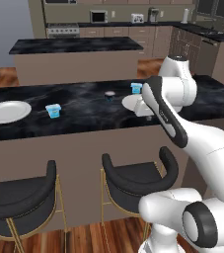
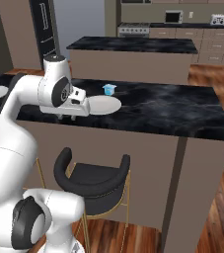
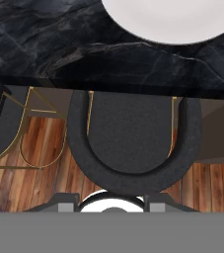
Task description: Place two yogurt containers on each plate.
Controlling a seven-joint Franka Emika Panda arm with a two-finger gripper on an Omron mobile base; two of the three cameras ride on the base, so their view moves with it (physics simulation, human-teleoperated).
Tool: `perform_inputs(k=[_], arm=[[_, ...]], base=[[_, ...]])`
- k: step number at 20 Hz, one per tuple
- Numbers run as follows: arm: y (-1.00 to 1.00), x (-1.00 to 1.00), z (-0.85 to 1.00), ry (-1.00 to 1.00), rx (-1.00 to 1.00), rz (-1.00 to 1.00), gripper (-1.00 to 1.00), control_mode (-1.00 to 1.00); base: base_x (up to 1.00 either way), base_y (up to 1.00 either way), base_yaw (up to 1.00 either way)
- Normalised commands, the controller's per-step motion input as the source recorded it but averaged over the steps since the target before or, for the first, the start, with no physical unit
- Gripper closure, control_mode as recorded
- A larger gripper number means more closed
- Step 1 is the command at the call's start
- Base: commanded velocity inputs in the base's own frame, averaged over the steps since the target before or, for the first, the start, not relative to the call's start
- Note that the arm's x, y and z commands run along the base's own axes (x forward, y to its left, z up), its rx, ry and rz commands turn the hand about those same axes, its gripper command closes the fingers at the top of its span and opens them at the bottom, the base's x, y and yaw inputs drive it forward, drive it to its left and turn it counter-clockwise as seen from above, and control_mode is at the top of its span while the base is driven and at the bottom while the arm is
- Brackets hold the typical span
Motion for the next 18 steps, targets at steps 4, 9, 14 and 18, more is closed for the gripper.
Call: perform_inputs(k=[4,9,14,18], arm=[[0.0,0.0,0.0,0.0,0.0,0.0,-1.0,1.0],[0.0,0.0,0.0,0.0,0.0,0.0,-1.0,1.0],[0.0,0.0,0.0,0.0,0.0,0.0,-1.0,1.0],[0.0,0.0,0.0,0.0,0.0,0.0,-1.0,1.0]], base=[[0.0,0.0,0.0],[0.0,0.0,0.0],[0.0,0.15,0.0],[0.0,0.24,0.0]])
